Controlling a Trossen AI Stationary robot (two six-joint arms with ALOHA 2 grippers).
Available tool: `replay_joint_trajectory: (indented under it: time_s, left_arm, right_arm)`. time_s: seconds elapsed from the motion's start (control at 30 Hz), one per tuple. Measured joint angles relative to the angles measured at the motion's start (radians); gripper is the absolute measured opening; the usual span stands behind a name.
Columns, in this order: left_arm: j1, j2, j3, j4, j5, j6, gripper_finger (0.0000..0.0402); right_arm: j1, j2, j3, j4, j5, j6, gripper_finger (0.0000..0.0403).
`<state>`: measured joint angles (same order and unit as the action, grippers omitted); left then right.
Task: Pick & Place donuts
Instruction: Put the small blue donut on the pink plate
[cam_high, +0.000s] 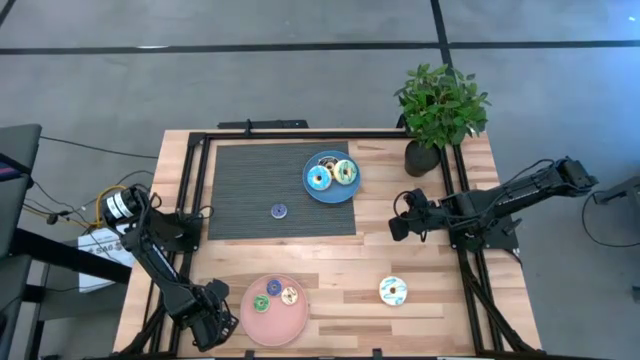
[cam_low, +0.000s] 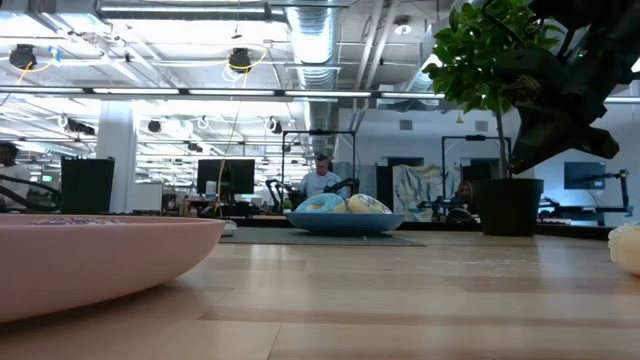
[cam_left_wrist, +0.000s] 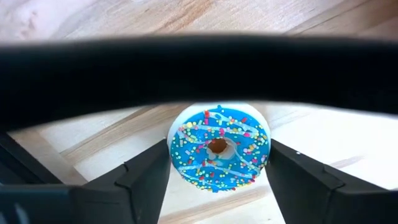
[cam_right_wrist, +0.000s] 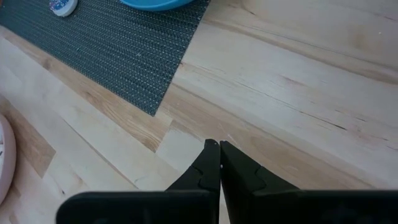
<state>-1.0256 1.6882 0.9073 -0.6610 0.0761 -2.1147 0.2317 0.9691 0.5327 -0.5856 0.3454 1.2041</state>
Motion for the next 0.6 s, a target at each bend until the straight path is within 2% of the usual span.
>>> replay_joint_trajectory:
  time_s: [0.6]
  left_arm:
    - [0.0, 0.0, 0.006, -0.002, -0.001, 0.0, 0.0219]
  right_arm:
    - [0.0, 0.0, 0.0, 0.0, 0.0, 0.0, 0.0001]
